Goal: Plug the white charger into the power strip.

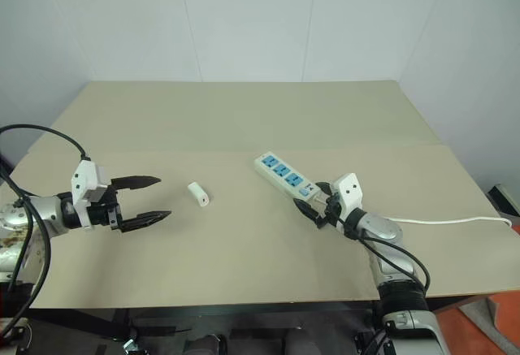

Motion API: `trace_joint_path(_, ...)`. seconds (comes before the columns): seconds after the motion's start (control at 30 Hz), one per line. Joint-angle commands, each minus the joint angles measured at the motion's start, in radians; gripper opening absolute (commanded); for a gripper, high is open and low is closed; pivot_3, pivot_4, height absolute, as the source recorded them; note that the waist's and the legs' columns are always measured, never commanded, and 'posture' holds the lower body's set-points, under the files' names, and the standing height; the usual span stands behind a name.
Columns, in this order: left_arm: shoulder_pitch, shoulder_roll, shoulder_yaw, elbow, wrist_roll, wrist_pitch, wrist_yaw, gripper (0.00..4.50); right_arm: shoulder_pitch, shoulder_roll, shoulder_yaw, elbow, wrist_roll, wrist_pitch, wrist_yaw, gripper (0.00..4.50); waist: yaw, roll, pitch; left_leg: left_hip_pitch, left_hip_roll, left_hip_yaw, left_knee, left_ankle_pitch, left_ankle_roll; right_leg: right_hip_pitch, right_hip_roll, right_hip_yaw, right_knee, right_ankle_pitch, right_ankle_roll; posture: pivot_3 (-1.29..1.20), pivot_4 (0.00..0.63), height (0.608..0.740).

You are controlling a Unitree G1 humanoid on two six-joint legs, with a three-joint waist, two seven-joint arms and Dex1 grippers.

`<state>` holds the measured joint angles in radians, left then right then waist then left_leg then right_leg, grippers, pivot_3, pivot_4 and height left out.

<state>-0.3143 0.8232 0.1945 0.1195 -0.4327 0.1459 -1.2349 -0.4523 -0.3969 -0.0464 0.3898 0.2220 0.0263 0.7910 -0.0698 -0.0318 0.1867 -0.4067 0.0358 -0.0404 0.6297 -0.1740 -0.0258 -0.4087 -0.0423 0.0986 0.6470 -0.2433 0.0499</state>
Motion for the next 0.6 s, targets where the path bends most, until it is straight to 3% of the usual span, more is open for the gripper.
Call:
trace_joint_path(0.03, -0.004, 0.013, 0.024, -0.038, -0.012, -0.008, 0.006, 4.50, -0.056, -0.013, -0.011, 0.066, 0.010, -0.052, 0.046, 4.46, -0.001, 0.000, 0.000, 0.000, 0.000, 0.000, 0.000, 0.000, 0.000, 0.000, 0.000, 0.000, 0.000, 0.000, 0.000, 0.00, 0.150, 0.740)
trace_joint_path(0.3, -0.016, 0.007, 0.014, -0.049, -0.014, 0.003, 0.013, 4.50, -0.146, 0.009, -0.007, 0.255, -0.005, -0.121, 0.100, 4.46, -0.001, 0.000, 0.000, 0.000, 0.000, 0.000, 0.000, 0.000, 0.000, 0.000, 0.000, 0.000, 0.000, 0.000, 0.000, 0.00, 0.150, 0.740)
trace_joint_path(0.6, 0.002, 0.010, 0.023, -0.073, -0.018, 0.014, 0.023, 4.50, -0.150, 0.044, -0.016, 0.326, -0.007, -0.173, 0.087, 4.46, -0.002, 0.000, 0.000, 0.001, 0.000, 0.000, 0.000, 0.000, 0.000, 0.001, 0.000, 0.000, 0.000, 0.000, 0.000, 0.00, 0.150, 0.740)
